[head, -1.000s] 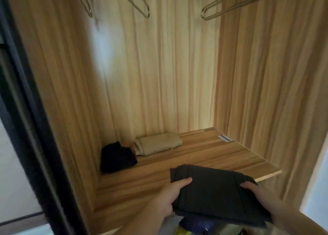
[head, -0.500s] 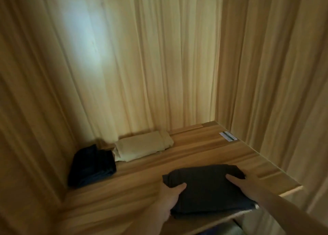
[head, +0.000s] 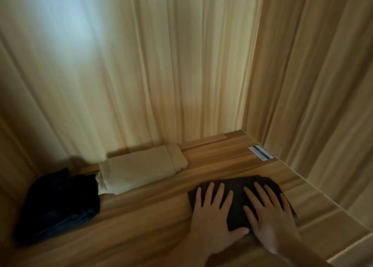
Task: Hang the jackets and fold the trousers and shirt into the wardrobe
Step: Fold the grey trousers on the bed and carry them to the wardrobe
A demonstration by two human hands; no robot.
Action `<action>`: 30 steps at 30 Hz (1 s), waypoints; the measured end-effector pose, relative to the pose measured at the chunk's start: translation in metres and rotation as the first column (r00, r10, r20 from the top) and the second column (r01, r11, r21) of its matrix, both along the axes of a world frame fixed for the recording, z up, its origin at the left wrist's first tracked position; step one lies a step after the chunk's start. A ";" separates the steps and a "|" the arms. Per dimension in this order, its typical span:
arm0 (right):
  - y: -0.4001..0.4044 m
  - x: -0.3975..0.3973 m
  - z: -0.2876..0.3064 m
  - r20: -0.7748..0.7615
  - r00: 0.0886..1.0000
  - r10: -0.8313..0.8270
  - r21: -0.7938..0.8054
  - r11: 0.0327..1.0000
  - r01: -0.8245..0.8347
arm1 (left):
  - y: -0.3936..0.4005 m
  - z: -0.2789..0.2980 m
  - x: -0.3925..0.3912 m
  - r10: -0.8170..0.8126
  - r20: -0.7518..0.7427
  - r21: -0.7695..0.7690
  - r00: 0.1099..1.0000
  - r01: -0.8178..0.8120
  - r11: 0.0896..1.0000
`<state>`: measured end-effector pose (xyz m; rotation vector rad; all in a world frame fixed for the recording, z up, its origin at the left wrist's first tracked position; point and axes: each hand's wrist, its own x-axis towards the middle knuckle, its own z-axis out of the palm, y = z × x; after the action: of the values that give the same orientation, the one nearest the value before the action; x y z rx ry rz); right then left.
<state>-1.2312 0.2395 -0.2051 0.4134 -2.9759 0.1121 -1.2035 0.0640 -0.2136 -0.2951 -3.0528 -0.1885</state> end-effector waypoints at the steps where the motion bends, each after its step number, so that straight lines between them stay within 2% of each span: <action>1: 0.001 -0.012 -0.003 0.014 1.000 0.015 0.029 0.999 -0.015 | 0.000 0.001 -0.011 -0.003 0.013 -0.007 1.000 0.003 1.000; 7: -0.005 -0.079 0.001 0.064 0.998 -0.006 0.127 0.992 -0.002 | 0.003 0.005 -0.068 0.005 -0.023 0.015 1.000 -0.005 1.000; 10: -0.013 -0.121 -0.007 0.018 1.000 0.011 0.196 0.981 -0.014 | -0.002 0.006 -0.099 0.033 -0.034 0.005 0.999 -0.032 0.999; 18: -0.049 -0.192 -0.020 0.011 0.997 0.080 0.158 0.984 -0.081 | -0.036 0.003 -0.153 0.106 -0.041 -0.021 0.993 -0.107 0.994; 30: -0.076 -0.241 -0.022 0.002 0.985 0.175 0.150 0.973 -0.173 | -0.059 -0.001 -0.191 0.193 -0.024 -0.023 0.981 -0.194 0.981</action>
<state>-1.4724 0.1638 -0.2268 0.6905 -2.9420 -0.0965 -1.3944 0.0054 -0.2149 0.0000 -3.0391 -0.1347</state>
